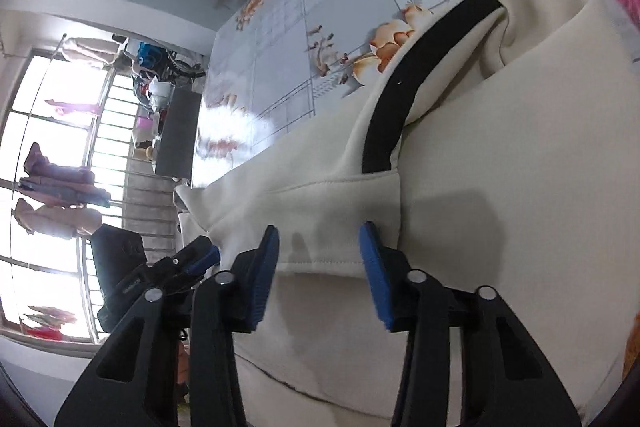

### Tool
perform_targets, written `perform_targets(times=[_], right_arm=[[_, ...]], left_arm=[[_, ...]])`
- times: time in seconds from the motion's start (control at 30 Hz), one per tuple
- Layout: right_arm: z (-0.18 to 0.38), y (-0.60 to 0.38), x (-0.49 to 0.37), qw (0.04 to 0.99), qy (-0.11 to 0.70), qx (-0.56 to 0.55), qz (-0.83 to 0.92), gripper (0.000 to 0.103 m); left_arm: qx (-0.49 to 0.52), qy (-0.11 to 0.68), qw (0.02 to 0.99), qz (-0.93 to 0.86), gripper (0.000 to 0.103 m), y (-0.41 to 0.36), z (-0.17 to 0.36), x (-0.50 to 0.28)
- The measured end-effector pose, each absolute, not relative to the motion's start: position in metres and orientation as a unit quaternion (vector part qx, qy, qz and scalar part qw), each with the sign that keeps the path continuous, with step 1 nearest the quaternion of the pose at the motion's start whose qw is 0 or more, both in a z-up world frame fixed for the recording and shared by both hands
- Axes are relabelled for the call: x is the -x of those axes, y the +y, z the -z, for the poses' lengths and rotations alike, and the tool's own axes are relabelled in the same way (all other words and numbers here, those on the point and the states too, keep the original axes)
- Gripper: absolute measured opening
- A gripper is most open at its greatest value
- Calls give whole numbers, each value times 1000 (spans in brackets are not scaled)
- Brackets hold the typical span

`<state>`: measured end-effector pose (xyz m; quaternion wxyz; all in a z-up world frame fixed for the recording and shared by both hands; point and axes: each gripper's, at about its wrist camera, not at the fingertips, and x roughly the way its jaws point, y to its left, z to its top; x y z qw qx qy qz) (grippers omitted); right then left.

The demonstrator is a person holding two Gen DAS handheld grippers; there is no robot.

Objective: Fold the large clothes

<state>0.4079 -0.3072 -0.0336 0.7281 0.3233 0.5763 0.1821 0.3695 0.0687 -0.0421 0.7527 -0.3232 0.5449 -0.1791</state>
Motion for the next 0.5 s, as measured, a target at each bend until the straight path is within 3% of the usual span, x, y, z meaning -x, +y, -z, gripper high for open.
perform_targets(times=[0.13,0.4,0.5], right_arm=[[47,-317,-414,703,586,-363,-177,28],[31,-333,-407,735,560,-351,-150,28],[44,-328,-413,724,578,-345,-150,28]], left_arm=[[348,545,743,172,39,69,48,-380],[323,549,753,164,30,60,44,-403],[283,548,773,152,21,53,41,-411]])
